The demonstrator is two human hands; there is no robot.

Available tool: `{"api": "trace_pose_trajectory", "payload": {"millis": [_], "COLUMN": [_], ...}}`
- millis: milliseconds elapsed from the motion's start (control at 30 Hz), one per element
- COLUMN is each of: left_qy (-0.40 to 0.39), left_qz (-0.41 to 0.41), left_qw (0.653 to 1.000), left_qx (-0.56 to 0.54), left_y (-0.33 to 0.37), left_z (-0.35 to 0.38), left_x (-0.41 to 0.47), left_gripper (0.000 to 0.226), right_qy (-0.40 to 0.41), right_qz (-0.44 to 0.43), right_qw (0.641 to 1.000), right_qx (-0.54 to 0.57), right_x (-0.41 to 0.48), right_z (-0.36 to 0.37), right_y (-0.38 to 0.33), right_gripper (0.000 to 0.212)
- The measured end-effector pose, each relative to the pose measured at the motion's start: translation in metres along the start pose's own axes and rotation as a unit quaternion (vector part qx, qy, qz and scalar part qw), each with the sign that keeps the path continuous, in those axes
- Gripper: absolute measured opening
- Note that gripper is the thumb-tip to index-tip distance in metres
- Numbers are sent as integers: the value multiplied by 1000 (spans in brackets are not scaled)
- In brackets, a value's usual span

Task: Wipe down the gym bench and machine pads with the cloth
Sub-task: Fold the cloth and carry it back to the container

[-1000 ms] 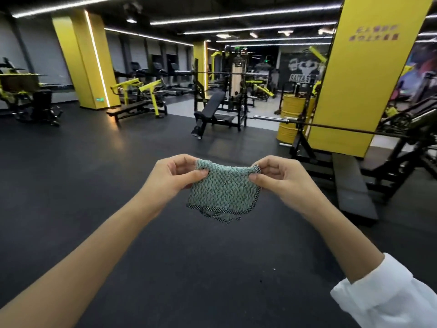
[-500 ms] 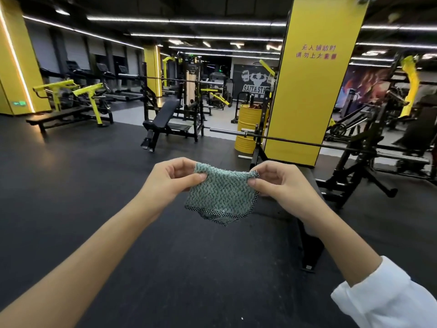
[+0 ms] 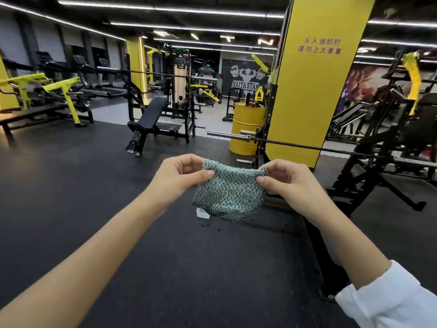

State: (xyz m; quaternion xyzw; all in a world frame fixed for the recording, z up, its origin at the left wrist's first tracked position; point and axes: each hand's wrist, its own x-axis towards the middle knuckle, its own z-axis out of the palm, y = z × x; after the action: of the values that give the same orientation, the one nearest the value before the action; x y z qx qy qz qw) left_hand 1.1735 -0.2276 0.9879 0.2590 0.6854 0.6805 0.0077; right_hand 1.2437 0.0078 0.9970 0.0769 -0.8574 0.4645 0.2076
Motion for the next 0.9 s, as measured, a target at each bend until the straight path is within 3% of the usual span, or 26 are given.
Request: {"api": "trace_pose_trajectory", "payload": {"millis": [200, 367, 533, 667, 900], "left_qy": [-26, -30, -30, -23, -27], "left_qz": [-5, -22, -37, -41, -41], "left_qw": [1000, 999, 999, 999, 999], "left_qx": [16, 12, 8, 3, 13], "left_y": [-41, -84, -136, -171, -211], "left_z": [-76, -114, -139, -154, -175], "left_x": [110, 190, 268, 339, 478], "left_gripper": [10, 31, 15, 33, 11], "right_qy": [29, 35, 28, 20, 14], "right_qz": [12, 25, 34, 33, 29], "right_qw": [999, 999, 999, 999, 999], "right_qx": [-7, -10, -9, -10, 8], "right_x": [109, 185, 264, 337, 475], "right_z": [58, 90, 117, 130, 137], "right_y": [21, 53, 97, 137, 199], "right_gripper": [3, 6, 9, 10, 12]}}
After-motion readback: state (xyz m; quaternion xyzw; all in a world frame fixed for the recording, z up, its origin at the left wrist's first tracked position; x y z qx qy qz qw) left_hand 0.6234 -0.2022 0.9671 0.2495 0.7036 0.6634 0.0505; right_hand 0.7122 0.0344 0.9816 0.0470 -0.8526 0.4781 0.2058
